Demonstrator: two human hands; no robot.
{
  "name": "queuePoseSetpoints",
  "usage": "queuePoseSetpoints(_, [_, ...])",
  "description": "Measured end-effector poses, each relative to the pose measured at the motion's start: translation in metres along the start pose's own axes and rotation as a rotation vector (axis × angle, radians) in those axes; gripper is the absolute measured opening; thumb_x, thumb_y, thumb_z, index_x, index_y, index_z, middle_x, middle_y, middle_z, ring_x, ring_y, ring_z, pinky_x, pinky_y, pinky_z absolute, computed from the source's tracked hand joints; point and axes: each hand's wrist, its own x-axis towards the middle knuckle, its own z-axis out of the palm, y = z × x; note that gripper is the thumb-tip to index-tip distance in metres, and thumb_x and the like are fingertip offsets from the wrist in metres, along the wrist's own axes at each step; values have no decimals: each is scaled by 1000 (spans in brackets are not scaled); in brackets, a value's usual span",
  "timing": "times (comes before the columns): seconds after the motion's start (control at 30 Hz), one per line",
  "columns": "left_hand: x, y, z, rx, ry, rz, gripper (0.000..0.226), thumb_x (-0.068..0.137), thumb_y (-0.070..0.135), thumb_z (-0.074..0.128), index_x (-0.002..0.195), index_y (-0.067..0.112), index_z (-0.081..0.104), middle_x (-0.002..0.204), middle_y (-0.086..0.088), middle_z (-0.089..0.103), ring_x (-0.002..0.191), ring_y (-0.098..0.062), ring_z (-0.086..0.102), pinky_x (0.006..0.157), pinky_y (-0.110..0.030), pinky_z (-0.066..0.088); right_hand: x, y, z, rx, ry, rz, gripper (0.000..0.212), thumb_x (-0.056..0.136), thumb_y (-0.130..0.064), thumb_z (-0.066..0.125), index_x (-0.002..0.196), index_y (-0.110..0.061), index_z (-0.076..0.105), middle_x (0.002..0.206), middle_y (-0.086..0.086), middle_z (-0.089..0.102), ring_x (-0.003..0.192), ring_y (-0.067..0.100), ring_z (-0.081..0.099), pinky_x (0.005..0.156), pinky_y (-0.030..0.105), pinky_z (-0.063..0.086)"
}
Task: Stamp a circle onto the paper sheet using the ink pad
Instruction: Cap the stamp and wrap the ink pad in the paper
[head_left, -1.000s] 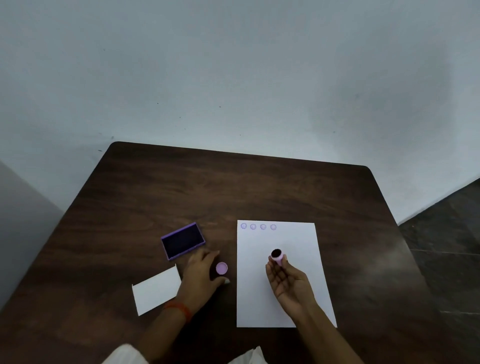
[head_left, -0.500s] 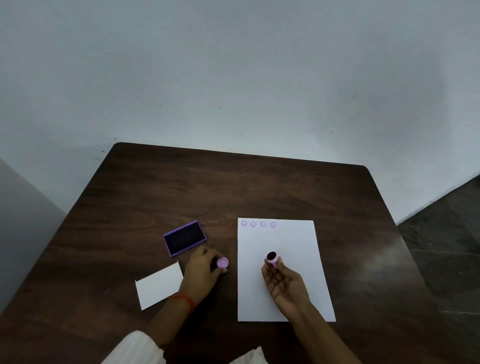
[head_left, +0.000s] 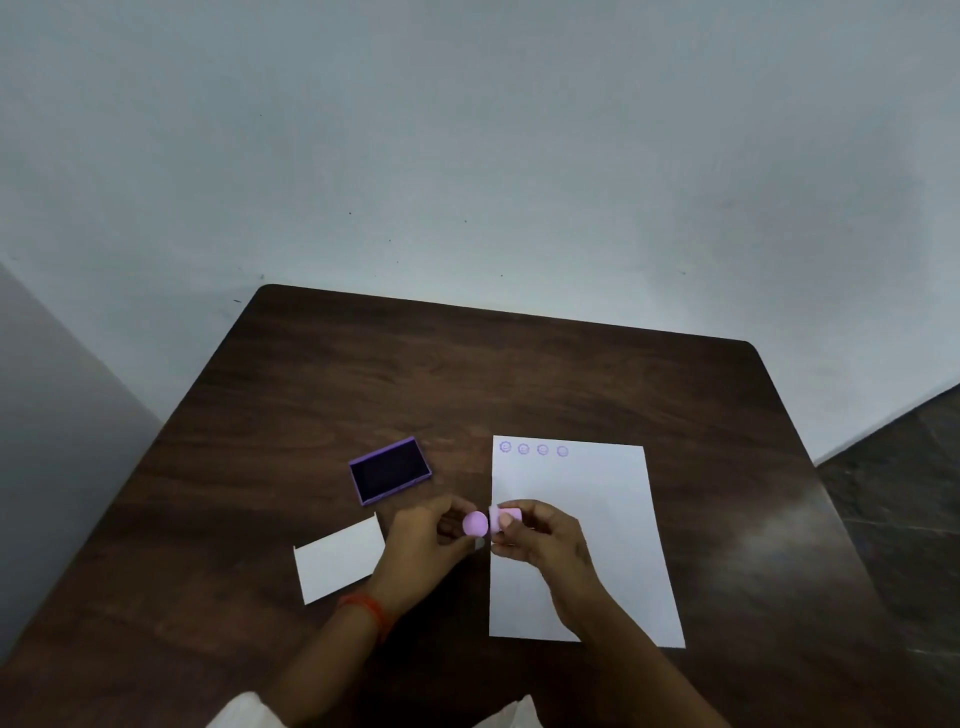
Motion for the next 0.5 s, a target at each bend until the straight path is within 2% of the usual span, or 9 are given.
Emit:
queuePoseSetpoints(0.1, [-3, 4, -3, -53, 27, 14, 20, 75, 15, 75, 90, 25, 68, 89, 10, 71, 82, -3, 66, 72, -8, 51, -2, -1, 8, -219, 52, -166, 9, 80, -26, 70, 88, -22, 69, 82, -6, 69, 76, 11, 67, 61, 6, 51])
queuePoseSetpoints(0.2, [-6, 7, -4, -88, 33, -9, 21, 75, 15, 75, 88, 28, 68, 87, 13, 69, 81, -2, 66, 68, -3, 49, -2, 1, 11, -347, 89, -259, 14, 81, -25, 70, 90, -15, 70, 81, -5, 67, 72, 5, 63, 60, 0, 48])
queuePoseSetpoints(0.37, [-10, 8, -4, -188, 29, -62, 24, 73, 12, 76, 90, 28, 70, 90, 10, 72, 84, -6, 68, 70, -6, 50, -1, 0, 14, -411, 98, -258, 17, 80, -23, 70, 94, -13, 70, 83, -8, 63, 69, -1, 57, 59, -4, 42])
queuePoseSetpoints(0.5, [-12, 8, -4, -292, 37, -107, 27, 74, 8, 75, 94, 26, 72, 92, 9, 74, 84, -6, 69, 69, -5, 51, -4, -3, 13, -366, 57, -276, 8, 78, -24, 72, 82, -26, 67, 75, -17, 62, 69, 1, 60, 58, -3, 44])
